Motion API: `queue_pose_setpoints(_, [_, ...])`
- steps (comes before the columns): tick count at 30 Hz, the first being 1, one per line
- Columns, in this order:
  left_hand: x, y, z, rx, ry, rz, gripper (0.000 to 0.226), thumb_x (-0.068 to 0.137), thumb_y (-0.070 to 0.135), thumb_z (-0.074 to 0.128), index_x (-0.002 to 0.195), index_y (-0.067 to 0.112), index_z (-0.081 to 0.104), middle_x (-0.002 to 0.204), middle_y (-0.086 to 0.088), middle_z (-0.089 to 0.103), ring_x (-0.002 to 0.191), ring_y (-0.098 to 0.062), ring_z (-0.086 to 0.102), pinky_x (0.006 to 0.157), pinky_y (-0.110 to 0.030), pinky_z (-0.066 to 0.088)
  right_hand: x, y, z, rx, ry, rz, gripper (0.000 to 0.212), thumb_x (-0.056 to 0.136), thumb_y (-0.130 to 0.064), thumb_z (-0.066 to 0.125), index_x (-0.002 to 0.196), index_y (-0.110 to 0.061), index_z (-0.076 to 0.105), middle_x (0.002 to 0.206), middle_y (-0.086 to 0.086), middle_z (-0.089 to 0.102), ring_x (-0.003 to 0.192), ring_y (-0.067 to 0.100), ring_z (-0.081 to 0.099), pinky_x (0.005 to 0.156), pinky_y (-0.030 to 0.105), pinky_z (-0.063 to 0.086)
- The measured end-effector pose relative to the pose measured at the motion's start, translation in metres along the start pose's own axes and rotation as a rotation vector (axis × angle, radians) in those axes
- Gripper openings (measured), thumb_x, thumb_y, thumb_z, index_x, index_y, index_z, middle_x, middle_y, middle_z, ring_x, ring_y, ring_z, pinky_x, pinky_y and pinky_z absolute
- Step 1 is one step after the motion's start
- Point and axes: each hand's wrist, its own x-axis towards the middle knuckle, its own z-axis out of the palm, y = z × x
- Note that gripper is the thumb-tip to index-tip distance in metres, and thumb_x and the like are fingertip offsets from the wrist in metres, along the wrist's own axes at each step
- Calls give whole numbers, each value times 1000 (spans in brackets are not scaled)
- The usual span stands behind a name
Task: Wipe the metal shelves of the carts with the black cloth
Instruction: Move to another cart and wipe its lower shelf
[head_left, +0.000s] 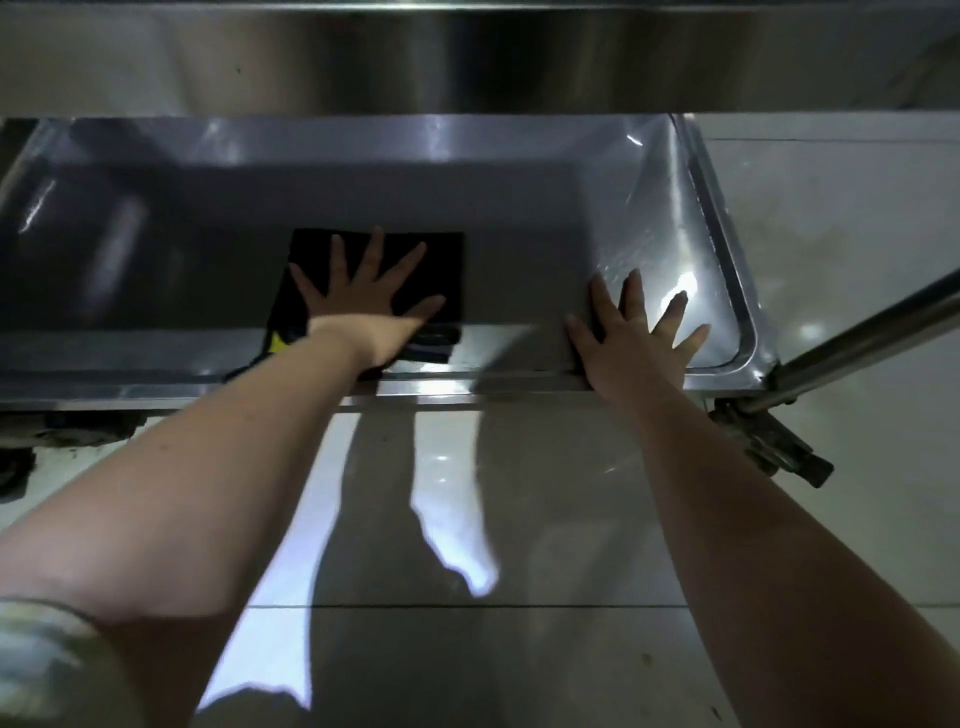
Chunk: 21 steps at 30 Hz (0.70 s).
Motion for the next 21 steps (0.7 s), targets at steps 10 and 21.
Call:
queue_pose_setpoints(10, [-33,-24,-6,-11,-174,64,69,85,83,24,139,68,-16,159,13,-29,145,-34,-30,109,-71,-14,-2,-8,0,-41,-1,5,60,96,-67,14,152,-50,0,165,-7,-10,146,46,-17,110,71,-11])
queue_pose_setpoints(21, [-51,-37,-1,-1,-188,66,65,87,81,18,140,67,-18,157,15,-34,143,-35,-35,105,-74,-16,1,-131,4,215,7,-302,64,103,-38,33,154,-45,-4,166,-10,-5,151,27,-12,119,58,-3])
